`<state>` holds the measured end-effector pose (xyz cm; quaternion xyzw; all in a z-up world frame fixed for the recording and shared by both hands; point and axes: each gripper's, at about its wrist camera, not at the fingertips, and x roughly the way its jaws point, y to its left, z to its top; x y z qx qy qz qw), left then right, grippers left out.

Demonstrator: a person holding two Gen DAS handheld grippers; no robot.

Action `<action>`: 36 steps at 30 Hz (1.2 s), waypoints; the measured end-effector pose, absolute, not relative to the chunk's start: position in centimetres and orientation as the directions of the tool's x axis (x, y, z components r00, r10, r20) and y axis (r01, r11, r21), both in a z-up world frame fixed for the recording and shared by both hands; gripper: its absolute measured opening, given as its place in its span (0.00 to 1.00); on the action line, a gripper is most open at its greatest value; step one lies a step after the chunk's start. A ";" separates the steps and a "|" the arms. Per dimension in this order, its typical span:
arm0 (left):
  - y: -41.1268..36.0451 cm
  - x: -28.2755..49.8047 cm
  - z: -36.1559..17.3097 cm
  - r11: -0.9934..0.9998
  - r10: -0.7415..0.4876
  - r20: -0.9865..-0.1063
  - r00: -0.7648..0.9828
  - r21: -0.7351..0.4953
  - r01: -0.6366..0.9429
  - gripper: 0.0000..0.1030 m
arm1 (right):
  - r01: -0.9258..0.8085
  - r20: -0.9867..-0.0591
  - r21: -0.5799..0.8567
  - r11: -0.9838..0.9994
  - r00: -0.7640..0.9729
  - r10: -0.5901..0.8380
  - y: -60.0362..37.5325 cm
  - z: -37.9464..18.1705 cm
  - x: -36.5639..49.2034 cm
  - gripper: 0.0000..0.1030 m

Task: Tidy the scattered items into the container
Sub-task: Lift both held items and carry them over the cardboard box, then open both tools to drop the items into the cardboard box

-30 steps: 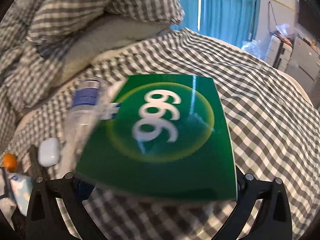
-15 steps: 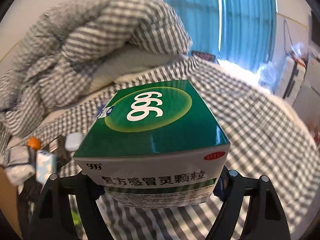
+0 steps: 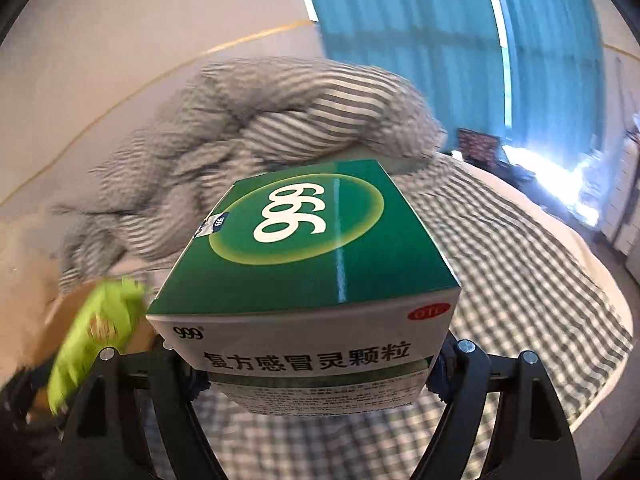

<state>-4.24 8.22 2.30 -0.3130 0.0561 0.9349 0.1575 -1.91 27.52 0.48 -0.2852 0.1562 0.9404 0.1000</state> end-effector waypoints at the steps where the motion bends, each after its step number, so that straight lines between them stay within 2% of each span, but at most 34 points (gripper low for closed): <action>1: 7.2 -4.0 3.0 -0.948 0.246 -0.597 -0.763 0.014 -0.317 0.77 | -0.247 -0.561 0.237 -0.940 -0.825 0.075 26.3 1.1 -1.8 0.78; 6: 0.6 -3.0 4.3 -0.981 0.122 -0.602 -0.789 0.046 -0.186 0.77 | -0.073 -0.545 0.198 -0.977 -0.837 -0.048 19.0 2.8 -2.5 0.78; 15: -11.8 -4.5 -0.2 -0.985 -0.170 -0.673 -0.720 0.128 0.113 0.77 | 0.192 -0.584 0.053 -0.980 -0.790 -0.186 4.8 1.8 -5.0 0.78; 19: -15.5 -5.1 -1.5 -0.987 -0.161 -0.696 -0.699 0.096 0.131 0.77 | 0.244 -0.584 0.006 -0.970 -0.786 -0.201 0.7 1.0 -6.4 0.78; 24: -17.2 -6.3 -2.6 -0.987 -0.156 -0.720 -0.676 0.080 0.142 0.80 | 0.298 -0.597 0.045 -0.954 -0.758 -0.265 -1.8 0.0 -8.2 0.83; 27: -16.8 -6.0 -1.8 -0.985 -0.173 -0.675 -0.717 0.101 0.142 0.83 | 0.274 -0.593 0.040 -0.961 -0.768 -0.244 -2.0 -0.2 -9.0 0.93; 30: -16.5 -5.4 -0.5 -0.985 -0.175 -0.634 -0.753 0.112 0.135 0.91 | 0.289 -0.589 0.036 -0.957 -0.767 -0.254 -1.9 -0.4 -8.6 0.94; 36: -14.6 -4.9 0.5 -0.988 -0.154 -0.618 -0.771 0.111 0.109 0.92 | 0.291 -0.544 0.068 -0.954 -0.791 -0.280 0.2 1.6 -6.9 0.94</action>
